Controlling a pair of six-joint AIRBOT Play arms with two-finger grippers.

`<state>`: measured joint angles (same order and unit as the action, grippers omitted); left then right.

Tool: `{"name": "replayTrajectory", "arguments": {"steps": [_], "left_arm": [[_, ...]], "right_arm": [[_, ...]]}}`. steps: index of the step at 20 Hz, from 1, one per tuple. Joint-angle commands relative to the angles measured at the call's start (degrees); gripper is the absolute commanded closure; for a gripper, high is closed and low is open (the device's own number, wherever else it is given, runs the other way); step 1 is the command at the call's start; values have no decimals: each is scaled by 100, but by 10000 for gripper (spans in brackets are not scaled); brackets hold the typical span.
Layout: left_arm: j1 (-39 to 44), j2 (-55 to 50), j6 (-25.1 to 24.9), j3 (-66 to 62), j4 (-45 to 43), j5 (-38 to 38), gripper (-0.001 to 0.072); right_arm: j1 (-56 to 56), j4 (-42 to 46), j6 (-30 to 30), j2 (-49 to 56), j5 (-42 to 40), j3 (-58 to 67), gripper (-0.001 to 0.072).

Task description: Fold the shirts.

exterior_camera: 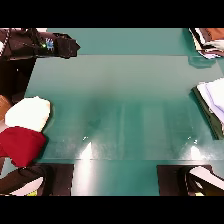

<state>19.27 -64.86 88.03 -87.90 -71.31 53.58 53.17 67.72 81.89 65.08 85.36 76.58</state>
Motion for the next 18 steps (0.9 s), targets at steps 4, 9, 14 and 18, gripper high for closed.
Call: {"name": "replayTrajectory", "arguments": {"steps": [4, 9, 14, 18], "left_arm": [[2, 0, 2, -2, -24, -7, 686], [2, 0, 4, -2, -22, -111, 686], [2, 0, 4, -2, -20, -111, 686], [2, 0, 4, -2, -20, -111, 686]], "right_arm": [[-1010, -1285, 61, -496, -494, -326, 60], [-3370, -1241, 55, -553, -787, -326, 307], [-5038, -1056, -345, -553, -1222, -326, 696], [-5543, -1054, -348, -553, -1281, -326, 697]]}}
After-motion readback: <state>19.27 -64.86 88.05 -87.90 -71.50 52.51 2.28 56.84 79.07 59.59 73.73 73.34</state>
